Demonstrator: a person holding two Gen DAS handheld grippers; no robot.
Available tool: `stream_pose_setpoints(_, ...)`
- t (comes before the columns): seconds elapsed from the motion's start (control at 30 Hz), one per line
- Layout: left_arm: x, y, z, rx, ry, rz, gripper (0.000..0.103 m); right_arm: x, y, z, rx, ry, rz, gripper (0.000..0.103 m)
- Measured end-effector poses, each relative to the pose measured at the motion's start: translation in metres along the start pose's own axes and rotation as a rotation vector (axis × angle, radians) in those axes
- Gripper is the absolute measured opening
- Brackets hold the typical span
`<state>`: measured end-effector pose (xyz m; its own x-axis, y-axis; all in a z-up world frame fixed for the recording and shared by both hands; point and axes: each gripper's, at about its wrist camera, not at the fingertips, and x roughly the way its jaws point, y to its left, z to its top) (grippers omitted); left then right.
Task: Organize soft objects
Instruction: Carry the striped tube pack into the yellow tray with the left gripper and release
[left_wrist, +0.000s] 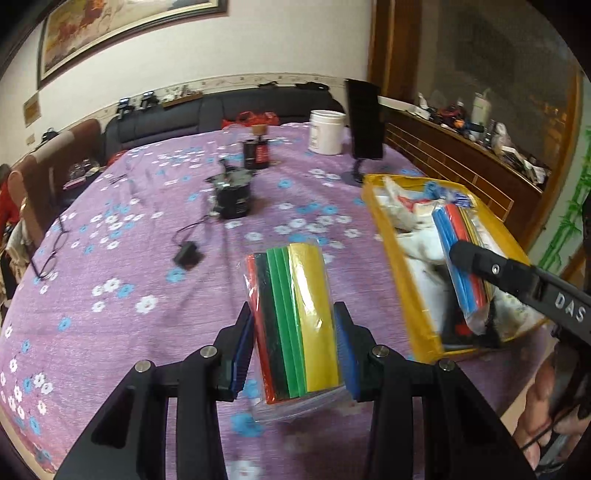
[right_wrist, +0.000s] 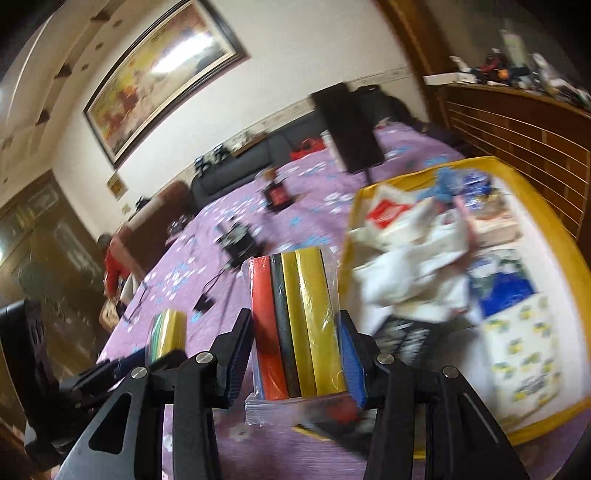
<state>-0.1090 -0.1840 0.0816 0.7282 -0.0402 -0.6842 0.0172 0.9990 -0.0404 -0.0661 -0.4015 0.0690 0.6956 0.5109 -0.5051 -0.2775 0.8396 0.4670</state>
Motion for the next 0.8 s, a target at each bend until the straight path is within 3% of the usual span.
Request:
stream_pose_setpoints(0.27, 0.003, -0.062, 0.025, 0.057, 0.002, -0.11, 0.04, -0.039, -0.054, 0.025, 0.092, -0.047, -0.077, 0.049)
stream_pose_setpoints(0.43, 0.018, -0.11, 0.039, 0.096, 0.033, -0.218, 0.04, -0.056, -0.085, 0.045, 0.107, -0.05, -0.153, 0.049)
stream_pose_setpoints(0.6, 0.041, -0.146, 0.047, 0.125, 0.071, -0.283, 0.04, -0.053, -0.111, 0.064, 0.133, -0.023, -0.182, 0.049)
stream_pose_setpoints(0.8, 0.077, -0.17, 0.054, 0.118, 0.143, -0.306, 0.04, -0.027, -0.132, 0.076, 0.152, 0.053, -0.206, 0.049)
